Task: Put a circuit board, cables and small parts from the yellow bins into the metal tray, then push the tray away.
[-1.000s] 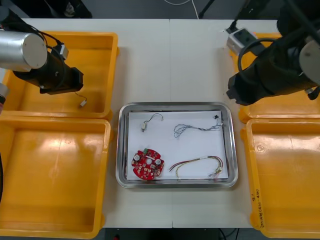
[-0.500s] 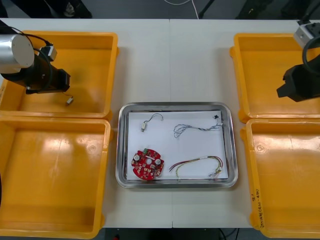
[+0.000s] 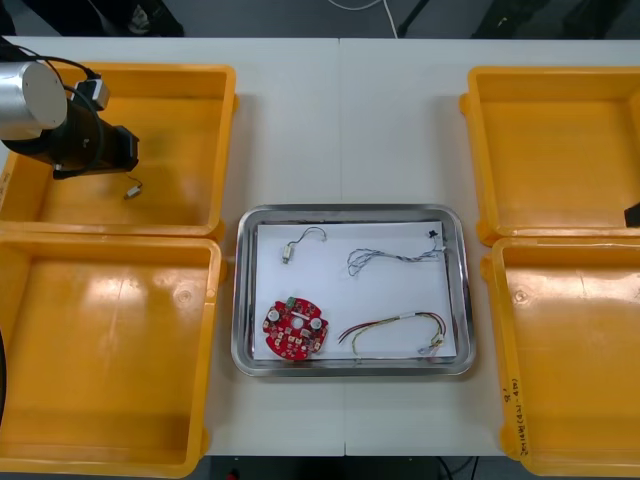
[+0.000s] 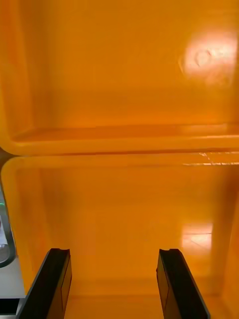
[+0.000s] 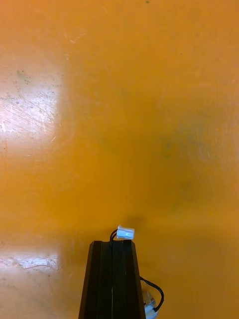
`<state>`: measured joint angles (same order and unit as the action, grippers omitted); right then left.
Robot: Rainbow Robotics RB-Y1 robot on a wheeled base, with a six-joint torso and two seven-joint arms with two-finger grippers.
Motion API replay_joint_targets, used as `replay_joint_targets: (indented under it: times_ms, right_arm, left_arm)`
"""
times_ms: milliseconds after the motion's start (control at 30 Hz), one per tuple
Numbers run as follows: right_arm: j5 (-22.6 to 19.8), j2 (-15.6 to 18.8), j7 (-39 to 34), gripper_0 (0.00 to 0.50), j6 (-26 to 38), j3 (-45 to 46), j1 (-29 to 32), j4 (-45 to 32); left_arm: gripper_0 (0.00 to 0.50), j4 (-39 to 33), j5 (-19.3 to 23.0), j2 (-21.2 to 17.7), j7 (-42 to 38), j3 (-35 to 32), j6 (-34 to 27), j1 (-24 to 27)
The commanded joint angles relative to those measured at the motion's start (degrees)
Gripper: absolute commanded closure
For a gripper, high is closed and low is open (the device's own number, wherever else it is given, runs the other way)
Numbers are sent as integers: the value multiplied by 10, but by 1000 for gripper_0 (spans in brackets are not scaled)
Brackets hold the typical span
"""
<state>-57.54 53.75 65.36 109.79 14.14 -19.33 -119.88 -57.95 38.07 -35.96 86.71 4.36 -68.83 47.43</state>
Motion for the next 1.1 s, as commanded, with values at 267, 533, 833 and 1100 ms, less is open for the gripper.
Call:
replay_joint_targets:
  times_ms: [267,533,833,1100]
  right_arm:
    - [51,-6,20,0,2,62,67,-2]
    - [96,-49,42,0,2,74,67,-2]
    - [101,-80,71,0,2,75,67,19]
    - [87,-80,144,0,-29,76,67,54]
  left_arm:
    - [0,-5,1,-17,46,-8,-24,44]
    - [0,-12,-5,-19,47,-31,-81,59]
    - [0,-52,-11,-27,38,-45,-166,64]
    - [0,-83,-18,-27,28,-60,-249,60]
